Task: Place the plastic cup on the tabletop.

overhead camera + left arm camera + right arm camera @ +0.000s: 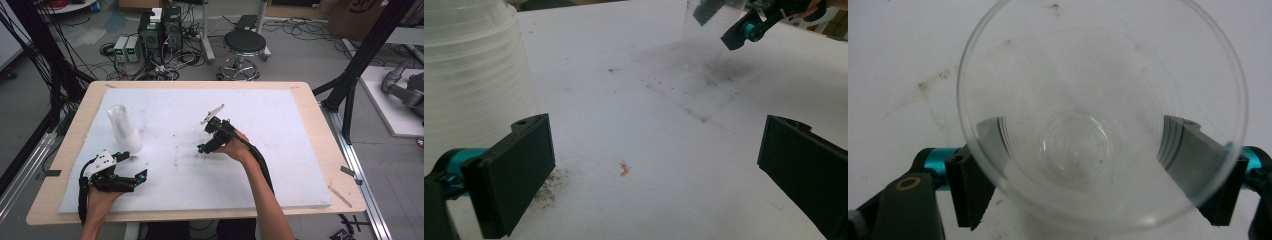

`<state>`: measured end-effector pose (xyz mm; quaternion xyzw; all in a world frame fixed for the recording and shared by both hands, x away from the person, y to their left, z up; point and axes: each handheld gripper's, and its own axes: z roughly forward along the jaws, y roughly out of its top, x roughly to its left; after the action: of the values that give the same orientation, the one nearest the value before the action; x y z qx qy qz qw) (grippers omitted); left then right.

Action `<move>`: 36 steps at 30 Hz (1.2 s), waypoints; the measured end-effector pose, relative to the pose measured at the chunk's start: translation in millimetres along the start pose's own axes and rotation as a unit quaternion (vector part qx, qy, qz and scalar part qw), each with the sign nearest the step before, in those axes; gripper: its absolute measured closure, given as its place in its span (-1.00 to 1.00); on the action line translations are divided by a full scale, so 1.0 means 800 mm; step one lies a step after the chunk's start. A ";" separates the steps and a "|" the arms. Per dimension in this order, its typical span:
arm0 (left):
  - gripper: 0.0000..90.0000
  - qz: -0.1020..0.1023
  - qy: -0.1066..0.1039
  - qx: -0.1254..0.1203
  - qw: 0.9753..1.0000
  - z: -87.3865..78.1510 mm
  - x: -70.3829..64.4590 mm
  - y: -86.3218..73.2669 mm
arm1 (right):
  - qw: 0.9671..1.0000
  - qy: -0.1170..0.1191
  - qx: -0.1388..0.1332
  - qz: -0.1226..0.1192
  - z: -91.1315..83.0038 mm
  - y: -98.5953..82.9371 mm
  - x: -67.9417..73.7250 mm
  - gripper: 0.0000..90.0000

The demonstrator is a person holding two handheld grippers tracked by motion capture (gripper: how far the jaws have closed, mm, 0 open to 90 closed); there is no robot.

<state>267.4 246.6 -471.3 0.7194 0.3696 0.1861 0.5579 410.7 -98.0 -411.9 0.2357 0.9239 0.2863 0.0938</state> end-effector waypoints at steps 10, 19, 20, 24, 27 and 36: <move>-0.96 -0.003 0.005 -0.003 1.000 -0.001 0.001 0.000 | 0.992 -0.010 -0.115 0.041 -0.049 -0.060 0.011 -0.58; -0.96 -0.016 0.003 0.004 1.000 0.001 0.004 0.000 | 0.973 -0.033 -0.214 0.083 -0.086 -0.148 0.016 -0.58; -0.96 -0.017 0.002 0.002 1.000 0.000 0.004 0.000 | 0.971 -0.032 -0.218 0.089 -0.088 -0.155 0.016 -0.58; -0.96 -0.024 0.000 -0.001 1.000 0.000 0.005 0.000 | 0.963 -0.049 -0.241 0.107 -0.096 -0.189 0.015 -0.58; -0.96 -0.024 -0.002 -0.004 1.000 -0.001 0.006 0.000 | 0.959 -0.065 -0.252 0.116 -0.099 -0.205 0.014 -0.58; -0.96 -0.035 -0.003 -0.014 0.999 -0.003 0.008 -0.002 | 0.954 -0.089 -0.253 0.131 -0.094 -0.223 0.014 -0.58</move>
<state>269.5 253.5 -472.6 0.6988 0.3900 0.1691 0.5754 309.7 -258.4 -453.2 0.3472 0.7702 0.4986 0.1940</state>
